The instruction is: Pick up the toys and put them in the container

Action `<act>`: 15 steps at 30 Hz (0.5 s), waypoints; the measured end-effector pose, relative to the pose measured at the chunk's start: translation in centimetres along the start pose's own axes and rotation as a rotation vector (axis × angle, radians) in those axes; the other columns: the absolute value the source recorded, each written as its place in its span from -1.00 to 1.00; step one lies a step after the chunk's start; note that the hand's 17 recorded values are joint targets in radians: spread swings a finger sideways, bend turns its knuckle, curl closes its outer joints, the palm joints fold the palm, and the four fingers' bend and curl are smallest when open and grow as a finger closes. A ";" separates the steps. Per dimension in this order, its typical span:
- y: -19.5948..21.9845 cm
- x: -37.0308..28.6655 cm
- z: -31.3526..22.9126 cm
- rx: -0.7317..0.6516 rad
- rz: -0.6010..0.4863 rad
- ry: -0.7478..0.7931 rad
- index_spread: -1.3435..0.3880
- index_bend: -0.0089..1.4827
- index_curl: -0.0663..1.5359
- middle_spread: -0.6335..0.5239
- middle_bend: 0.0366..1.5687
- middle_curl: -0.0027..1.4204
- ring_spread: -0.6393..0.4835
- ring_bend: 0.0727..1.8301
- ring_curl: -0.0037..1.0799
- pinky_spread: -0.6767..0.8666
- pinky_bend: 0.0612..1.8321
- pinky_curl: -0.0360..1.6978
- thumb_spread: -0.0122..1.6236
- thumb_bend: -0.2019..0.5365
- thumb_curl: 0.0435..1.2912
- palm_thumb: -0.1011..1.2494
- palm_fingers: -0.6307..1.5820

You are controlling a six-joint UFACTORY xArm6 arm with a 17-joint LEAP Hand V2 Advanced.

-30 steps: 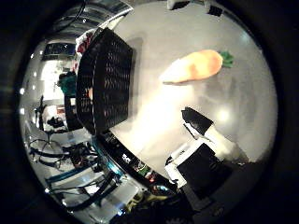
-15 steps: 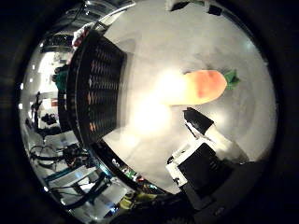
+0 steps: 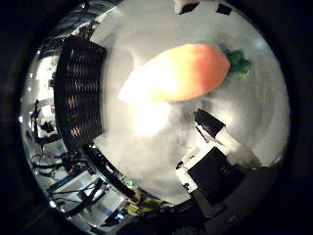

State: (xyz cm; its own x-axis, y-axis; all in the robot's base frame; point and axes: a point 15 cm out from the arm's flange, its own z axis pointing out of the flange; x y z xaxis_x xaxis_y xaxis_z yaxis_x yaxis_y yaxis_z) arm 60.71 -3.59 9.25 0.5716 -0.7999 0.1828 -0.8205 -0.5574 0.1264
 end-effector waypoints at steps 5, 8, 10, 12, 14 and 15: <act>-0.1 -0.2 0.9 -0.010 -0.004 -0.006 -0.02 -0.69 -0.50 -0.04 -0.81 -0.54 0.20 -0.77 -0.60 0.41 -0.64 -0.67 0.12 -0.52 -0.25 0.59 -0.16; -0.2 -0.5 1.0 -0.010 -0.007 -0.008 -0.06 -0.54 -0.44 -0.09 -0.83 -0.56 0.19 -0.84 -0.62 0.41 -0.70 -0.68 0.11 -0.52 -0.29 0.58 -0.11; -0.4 -0.7 1.0 -0.011 -0.012 -0.007 -0.09 -0.40 -0.40 -0.11 -0.83 -0.58 0.18 -0.88 -0.64 0.41 -0.74 -0.70 0.12 -0.52 -0.32 0.58 -0.08; -0.4 -0.9 1.3 -0.014 -0.013 -0.012 -0.11 -0.25 -0.36 -0.14 -0.81 -0.59 0.17 -0.90 -0.67 0.40 -0.78 -0.70 0.12 -0.52 -0.34 0.58 -0.05; -0.4 -0.9 1.3 -0.015 -0.013 -0.012 -0.11 0.00 -0.28 -0.21 -0.78 -0.58 0.13 -0.93 -0.72 0.40 -0.84 -0.72 0.12 -0.52 -0.37 0.58 0.01; -0.4 -0.9 1.3 -0.016 -0.013 -0.014 -0.11 0.01 -0.28 -0.22 -0.77 -0.57 0.12 -0.93 -0.73 0.40 -0.85 -0.72 0.12 -0.52 -0.38 0.58 0.01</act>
State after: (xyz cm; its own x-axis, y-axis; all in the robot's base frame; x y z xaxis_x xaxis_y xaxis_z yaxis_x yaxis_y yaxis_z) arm 60.49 -2.91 7.78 0.5818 -0.7958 0.1679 -0.8131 -0.5640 0.1440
